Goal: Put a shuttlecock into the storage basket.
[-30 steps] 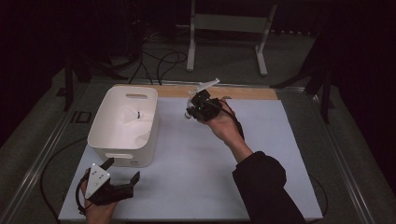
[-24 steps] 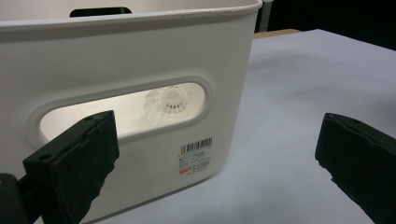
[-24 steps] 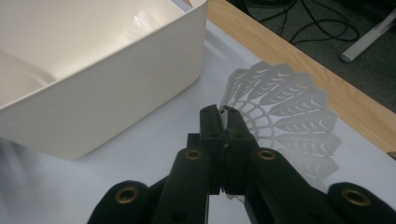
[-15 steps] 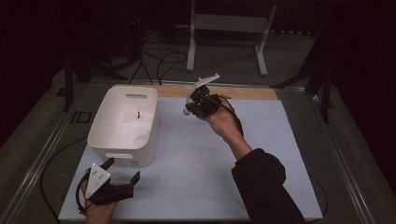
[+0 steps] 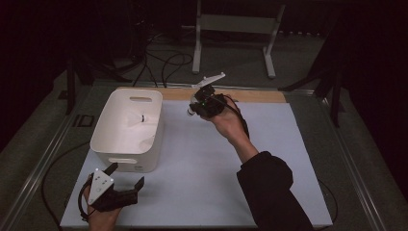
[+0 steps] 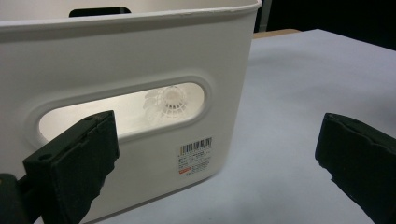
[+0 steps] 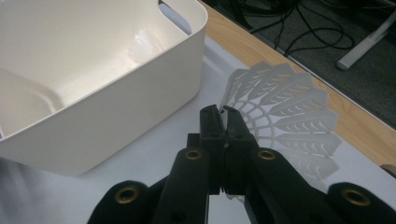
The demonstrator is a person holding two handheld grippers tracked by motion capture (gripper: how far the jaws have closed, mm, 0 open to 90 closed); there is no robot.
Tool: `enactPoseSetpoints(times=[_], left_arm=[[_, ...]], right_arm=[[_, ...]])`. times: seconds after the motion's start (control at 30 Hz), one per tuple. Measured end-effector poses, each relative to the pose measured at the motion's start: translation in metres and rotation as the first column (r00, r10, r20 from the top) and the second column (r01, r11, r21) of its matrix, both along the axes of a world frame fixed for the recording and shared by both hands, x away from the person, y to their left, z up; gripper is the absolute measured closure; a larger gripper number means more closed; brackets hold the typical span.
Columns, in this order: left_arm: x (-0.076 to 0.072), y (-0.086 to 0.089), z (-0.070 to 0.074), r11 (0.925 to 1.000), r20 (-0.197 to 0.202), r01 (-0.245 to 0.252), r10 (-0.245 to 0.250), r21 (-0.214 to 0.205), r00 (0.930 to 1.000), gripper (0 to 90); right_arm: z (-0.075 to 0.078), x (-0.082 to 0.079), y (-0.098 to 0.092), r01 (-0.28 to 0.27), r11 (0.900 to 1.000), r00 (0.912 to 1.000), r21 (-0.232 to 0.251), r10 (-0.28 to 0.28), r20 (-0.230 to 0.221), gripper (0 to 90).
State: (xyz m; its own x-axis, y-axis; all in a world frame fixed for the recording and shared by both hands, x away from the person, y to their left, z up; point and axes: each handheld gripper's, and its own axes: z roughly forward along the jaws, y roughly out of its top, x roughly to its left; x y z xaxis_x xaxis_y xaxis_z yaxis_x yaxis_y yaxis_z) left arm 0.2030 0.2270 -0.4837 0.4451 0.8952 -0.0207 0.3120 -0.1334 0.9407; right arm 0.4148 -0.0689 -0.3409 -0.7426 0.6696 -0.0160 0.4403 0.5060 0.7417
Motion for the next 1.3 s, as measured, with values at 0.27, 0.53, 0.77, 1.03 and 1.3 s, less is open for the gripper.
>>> enactPoseSetpoints(times=[0.27,0.53,0.77,1.03,1.3], left_arm=[[0.0,0.0,0.0,1.0,0.0,-0.001,0.001,0.0,1.0,0.3],[0.0,0.0,0.0,1.0,0.001,0.0,0.0,0.001,1.0,0.3],[0.0,0.0,0.0,1.0,0.001,-0.001,0.001,0.0,1.0,0.3],[0.0,0.0,0.0,1.0,0.002,0.0,0.0,0.001,1.0,0.3],[0.0,0.0,0.0,1.0,0.002,0.0,0.0,0.001,1.0,0.3]], right_arm=[[0.002,0.002,0.0,0.007,1.0,1.0,-0.001,-0.007,0.003,88.8],[0.005,0.005,0.002,0.014,0.9998,0.9999,-0.012,-0.014,0.01,88.9],[0.007,0.006,0.004,0.011,0.9998,0.9998,-0.014,-0.011,0.019,88.8],[0.013,0.008,0.007,0.015,0.9998,0.9996,-0.014,-0.014,0.023,88.9],[0.015,0.014,0.01,0.024,0.9997,0.9994,-0.003,-0.024,0.025,88.9]])
